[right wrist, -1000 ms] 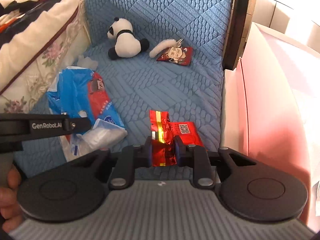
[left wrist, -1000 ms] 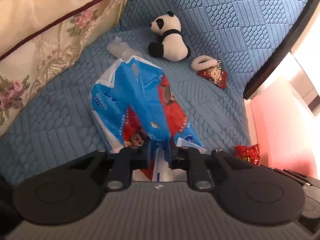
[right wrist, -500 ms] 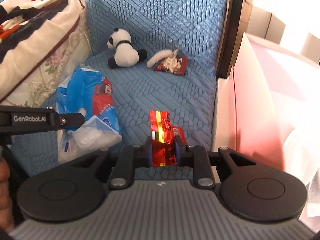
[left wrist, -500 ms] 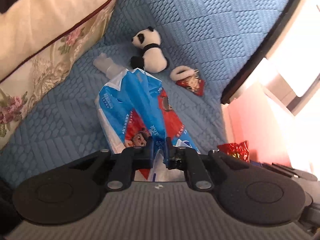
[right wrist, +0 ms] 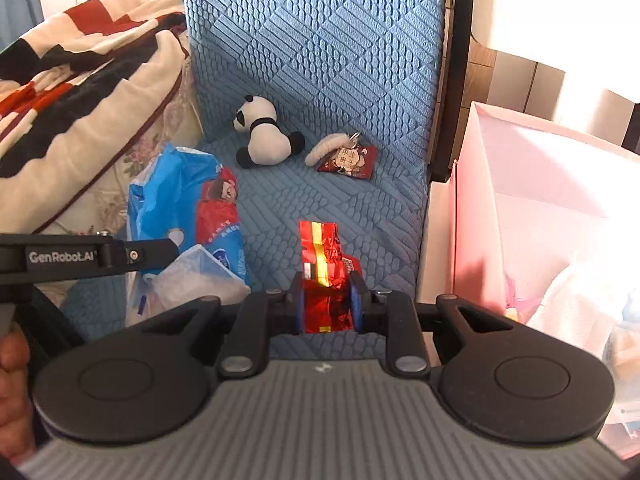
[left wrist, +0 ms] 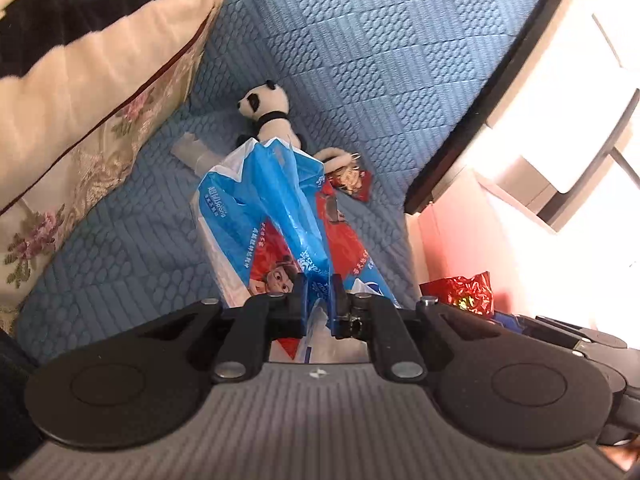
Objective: Organize soft objects
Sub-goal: 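Lift the wipes package with the left gripper while right lifts the red candy, then carry the wipes package and red candy over the pink-rimmed box with both tools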
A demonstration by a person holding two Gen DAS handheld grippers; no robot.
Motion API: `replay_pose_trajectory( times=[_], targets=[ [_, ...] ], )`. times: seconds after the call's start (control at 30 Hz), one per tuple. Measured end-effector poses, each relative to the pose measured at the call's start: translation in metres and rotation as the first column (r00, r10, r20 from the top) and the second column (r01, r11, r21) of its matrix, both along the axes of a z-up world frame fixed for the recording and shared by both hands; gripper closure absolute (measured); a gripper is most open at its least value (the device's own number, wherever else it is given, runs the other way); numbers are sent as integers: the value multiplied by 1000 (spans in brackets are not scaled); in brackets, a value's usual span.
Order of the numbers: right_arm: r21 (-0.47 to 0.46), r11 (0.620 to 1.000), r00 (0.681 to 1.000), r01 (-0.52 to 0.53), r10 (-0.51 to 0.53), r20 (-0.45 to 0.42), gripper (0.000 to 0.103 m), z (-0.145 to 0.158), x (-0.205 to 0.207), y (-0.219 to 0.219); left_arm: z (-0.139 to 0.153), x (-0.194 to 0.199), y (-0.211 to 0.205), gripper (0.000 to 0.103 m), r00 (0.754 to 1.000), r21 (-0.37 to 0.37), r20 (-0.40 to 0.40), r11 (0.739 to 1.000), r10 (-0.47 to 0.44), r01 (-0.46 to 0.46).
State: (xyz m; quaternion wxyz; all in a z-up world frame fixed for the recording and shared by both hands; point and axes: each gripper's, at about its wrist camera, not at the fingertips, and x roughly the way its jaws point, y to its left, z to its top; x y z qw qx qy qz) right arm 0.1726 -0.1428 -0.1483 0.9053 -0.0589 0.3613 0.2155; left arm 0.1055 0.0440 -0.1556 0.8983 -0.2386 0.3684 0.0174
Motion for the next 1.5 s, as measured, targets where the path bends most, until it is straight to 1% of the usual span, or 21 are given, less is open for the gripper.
replay_pose_trajectory(
  times=[0.13, 0.27, 0.5, 0.63, 0.8, 0.9, 1.0, 1.17, 1.33, 1.5],
  targets=[
    [14, 1000, 1000, -1, 1, 7, 78, 10, -2, -6, 18, 1, -9, 91, 999, 17, 13, 999, -30, 29],
    [35, 999, 1000, -10, 9, 23, 78, 27, -4, -11, 41, 0, -16, 91, 999, 22, 39, 999, -33, 33],
    [77, 997, 997, -9, 3, 80, 78, 69, -4, -23, 78, 6, -24, 91, 995, 18, 81, 998, -55, 54],
    [91, 996, 995, -4, -6, 105, 78, 91, -1, -33, 95, 12, -30, 91, 994, -1, 91, 998, -68, 69],
    [95, 995, 990, -7, -7, 143, 78, 116, 2, -49, 113, 23, -48, 91, 990, -5, 109, 996, -83, 84],
    [96, 995, 986, 1, -16, 164, 78, 129, 3, -61, 125, 30, -62, 91, 991, 13, 109, 997, -80, 79],
    [103, 995, 983, 6, -25, 180, 78, 142, 4, -74, 135, 39, -73, 91, 990, 1, 120, 997, -80, 80],
    [116, 993, 978, 14, -38, 205, 78, 162, 9, -97, 154, 48, -99, 91, 984, 6, 138, 994, -110, 110],
    [148, 988, 978, 33, -62, 200, 78, 173, 14, -127, 169, 57, -122, 91, 978, 4, 159, 991, -136, 137],
    [140, 988, 979, 62, -87, 183, 78, 168, 21, -152, 169, 67, -152, 91, 973, -2, 153, 984, -175, 177]
  ],
)
